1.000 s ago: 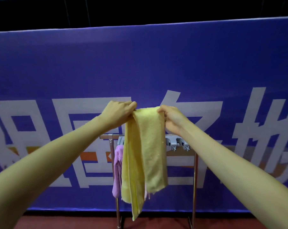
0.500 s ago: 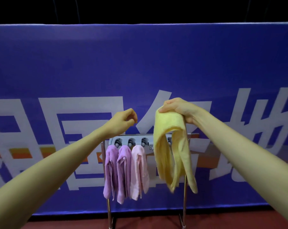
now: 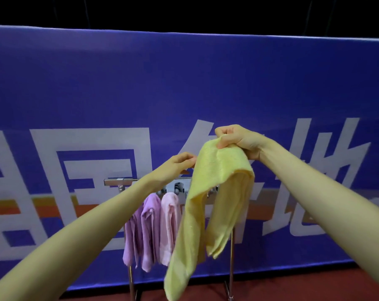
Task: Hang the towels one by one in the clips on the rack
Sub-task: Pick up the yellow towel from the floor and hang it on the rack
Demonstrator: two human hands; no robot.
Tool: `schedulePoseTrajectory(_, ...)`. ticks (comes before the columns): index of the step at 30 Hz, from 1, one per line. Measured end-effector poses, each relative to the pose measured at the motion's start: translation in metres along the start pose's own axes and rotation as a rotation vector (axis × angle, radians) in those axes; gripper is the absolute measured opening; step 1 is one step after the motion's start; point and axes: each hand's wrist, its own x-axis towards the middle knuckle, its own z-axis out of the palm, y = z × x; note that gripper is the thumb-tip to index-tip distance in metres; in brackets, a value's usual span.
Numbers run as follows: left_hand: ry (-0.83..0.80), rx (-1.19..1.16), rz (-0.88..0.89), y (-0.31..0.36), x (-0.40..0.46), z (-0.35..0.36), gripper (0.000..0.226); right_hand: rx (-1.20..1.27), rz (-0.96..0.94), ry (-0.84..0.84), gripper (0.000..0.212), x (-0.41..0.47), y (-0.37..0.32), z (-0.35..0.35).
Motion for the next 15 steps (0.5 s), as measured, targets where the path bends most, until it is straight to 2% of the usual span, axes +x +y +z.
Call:
schedulePoseTrajectory(5,-0.09,-0.227,-0.046,0.002,-0.006,0.008,0.028,0.026,-0.007,0.025,0.031,0.003,0.004,0.0)
schedulePoseTrajectory(7,-0.101,-0.228,-0.058,-0.001,-0.01,0.001,0.033,0.039,0.004,0.044,0.029,0.004,0.007,0.001)
schedulePoseTrajectory(13,-0.081,-0.174,-0.026,0.0,-0.015,-0.01,0.025,0.123,0.109,0.067,0.019,0.012,0.029,0.01)
schedulePoseTrajectory(15,-0.058,-0.158,-0.022,-0.001,-0.013,-0.011,0.029,0.167,0.165,0.075,0.024,0.015,0.036,0.015)
